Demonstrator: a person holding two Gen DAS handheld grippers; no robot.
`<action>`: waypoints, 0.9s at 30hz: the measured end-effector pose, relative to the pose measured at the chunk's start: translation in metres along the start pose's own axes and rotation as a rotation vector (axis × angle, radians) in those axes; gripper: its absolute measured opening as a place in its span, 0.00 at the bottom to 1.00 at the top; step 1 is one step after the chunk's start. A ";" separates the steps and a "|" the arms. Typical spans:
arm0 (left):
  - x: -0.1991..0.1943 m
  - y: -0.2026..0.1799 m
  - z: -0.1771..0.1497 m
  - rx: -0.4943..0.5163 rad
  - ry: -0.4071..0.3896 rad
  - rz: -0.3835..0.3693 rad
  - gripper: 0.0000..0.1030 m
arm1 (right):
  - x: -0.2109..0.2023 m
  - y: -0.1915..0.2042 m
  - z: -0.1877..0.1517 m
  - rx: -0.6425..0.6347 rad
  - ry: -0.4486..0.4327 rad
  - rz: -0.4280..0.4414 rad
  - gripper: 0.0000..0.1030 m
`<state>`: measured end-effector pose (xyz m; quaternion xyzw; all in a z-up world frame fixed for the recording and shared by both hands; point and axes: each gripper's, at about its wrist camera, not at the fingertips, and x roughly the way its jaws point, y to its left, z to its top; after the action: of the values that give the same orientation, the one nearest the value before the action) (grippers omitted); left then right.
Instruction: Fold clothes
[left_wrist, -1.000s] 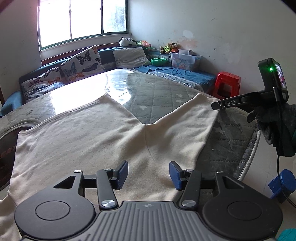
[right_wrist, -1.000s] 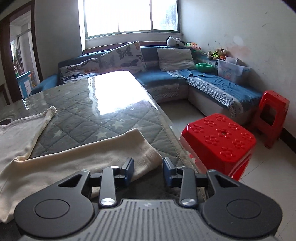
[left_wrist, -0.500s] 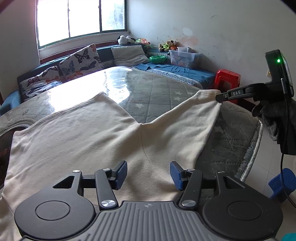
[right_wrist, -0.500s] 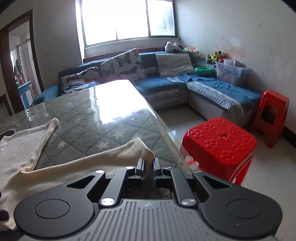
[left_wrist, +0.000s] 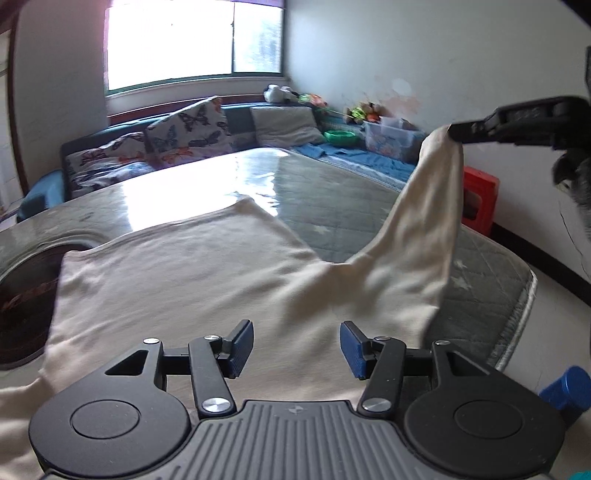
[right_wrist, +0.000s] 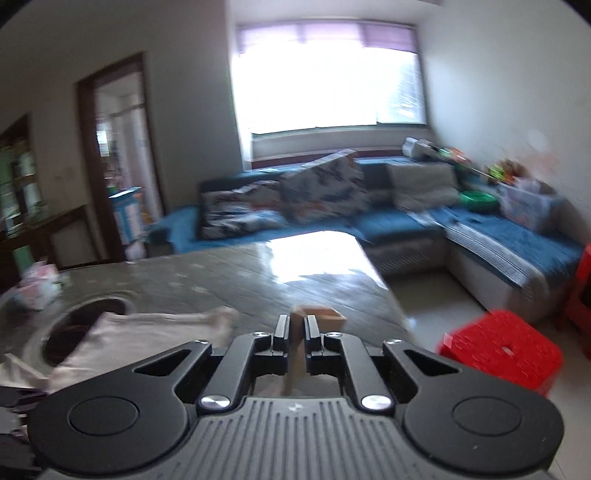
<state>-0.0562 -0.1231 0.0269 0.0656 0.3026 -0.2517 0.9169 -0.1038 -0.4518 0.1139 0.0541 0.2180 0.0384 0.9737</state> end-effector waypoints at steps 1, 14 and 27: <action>-0.004 0.006 -0.001 -0.012 -0.005 0.009 0.54 | -0.001 0.011 0.005 -0.024 -0.006 0.024 0.05; -0.033 0.047 -0.021 -0.107 -0.032 0.059 0.56 | 0.032 0.083 0.008 -0.168 0.063 0.059 0.10; -0.021 0.041 -0.017 -0.101 0.006 0.065 0.57 | 0.115 0.071 -0.059 -0.263 0.281 -0.008 0.32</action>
<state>-0.0591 -0.0740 0.0237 0.0295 0.3153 -0.2062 0.9259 -0.0290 -0.3646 0.0217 -0.0806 0.3454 0.0697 0.9324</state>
